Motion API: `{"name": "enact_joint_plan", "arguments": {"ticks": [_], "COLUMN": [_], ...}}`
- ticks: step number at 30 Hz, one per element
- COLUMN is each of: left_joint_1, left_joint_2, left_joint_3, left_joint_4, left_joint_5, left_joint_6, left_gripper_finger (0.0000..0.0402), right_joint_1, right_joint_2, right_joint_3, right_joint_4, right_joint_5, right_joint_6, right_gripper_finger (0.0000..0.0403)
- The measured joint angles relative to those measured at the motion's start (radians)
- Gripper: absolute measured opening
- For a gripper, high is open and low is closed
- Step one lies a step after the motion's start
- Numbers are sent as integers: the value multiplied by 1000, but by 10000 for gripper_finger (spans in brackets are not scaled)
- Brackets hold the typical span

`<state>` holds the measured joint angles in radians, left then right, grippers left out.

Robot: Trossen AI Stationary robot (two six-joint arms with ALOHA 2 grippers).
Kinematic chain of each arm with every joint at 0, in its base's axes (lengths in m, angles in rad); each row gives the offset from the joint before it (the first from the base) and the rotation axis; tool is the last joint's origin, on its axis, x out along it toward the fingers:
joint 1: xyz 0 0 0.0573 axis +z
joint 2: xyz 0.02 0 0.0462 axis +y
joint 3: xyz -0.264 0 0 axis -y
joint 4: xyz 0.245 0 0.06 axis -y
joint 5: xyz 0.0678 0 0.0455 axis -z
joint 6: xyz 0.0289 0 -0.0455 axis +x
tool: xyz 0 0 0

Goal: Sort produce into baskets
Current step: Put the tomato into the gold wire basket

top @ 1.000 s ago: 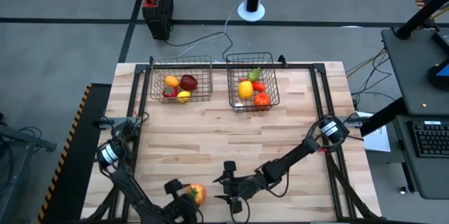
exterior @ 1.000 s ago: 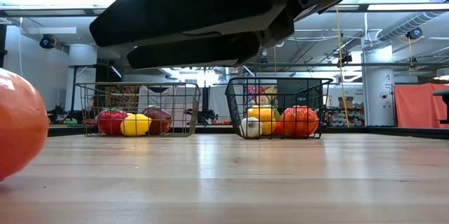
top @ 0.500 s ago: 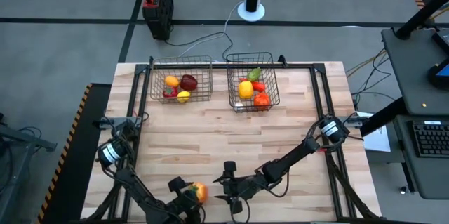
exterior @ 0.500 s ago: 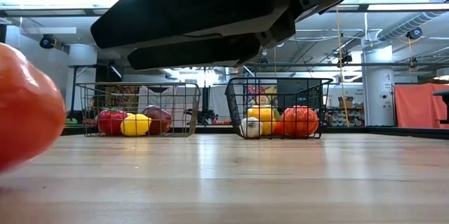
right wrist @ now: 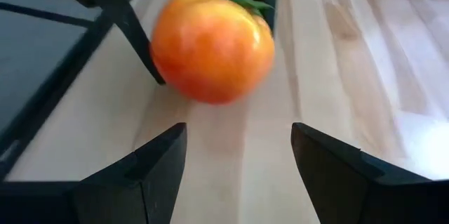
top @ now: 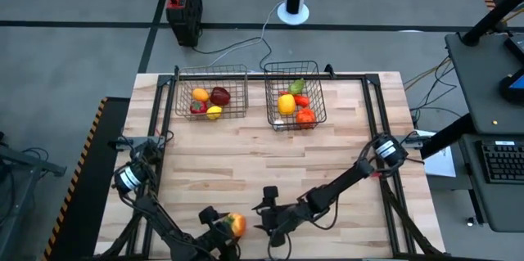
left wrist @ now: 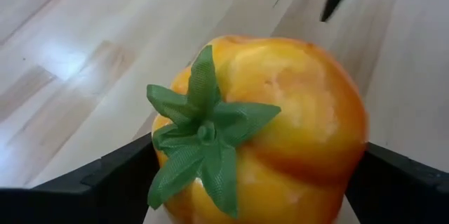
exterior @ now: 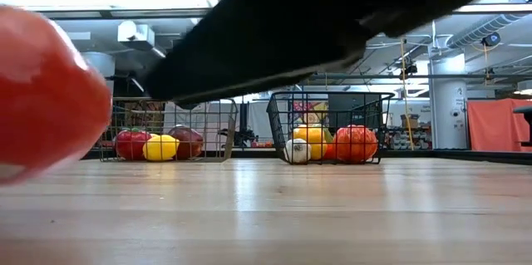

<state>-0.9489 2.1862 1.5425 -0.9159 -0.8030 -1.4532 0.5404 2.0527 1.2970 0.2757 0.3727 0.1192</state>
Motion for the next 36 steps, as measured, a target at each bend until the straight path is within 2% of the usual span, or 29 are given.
{"name": "enact_joint_plan", "arguments": {"ticks": [5,12,19,25,28,34,36], "left_joint_1": [1,29,96,198,238,305,331], "left_joint_2": [-9,-40,-128,-200,-231,-288,-306], "left_joint_3": [41,142,149,121,102,20,5], "left_joint_4": [-69,-299,-460,-492,-501,-477,-477], "left_joint_5": [1,-1,-66,-54,-108,-120,-98], "left_joint_6": [-2,-3,35,158,205,217,237], "left_gripper_finger": [368,368,368,368,368,368,368], "right_joint_1": [0,0,-37,-133,-200,-324,-339], "right_joint_2": [-60,-154,-257,-372,-440,-575,-620], "right_joint_3": [0,0,-12,-102,-177,-381,-429], "right_joint_4": [-129,-373,-553,-557,-531,-346,-307], "right_joint_5": [32,116,152,144,130,-107,-118], "right_joint_6": [19,42,-52,-208,-250,-211,-198], "right_gripper_finger": [249,249,249,249,249,249,249]}}
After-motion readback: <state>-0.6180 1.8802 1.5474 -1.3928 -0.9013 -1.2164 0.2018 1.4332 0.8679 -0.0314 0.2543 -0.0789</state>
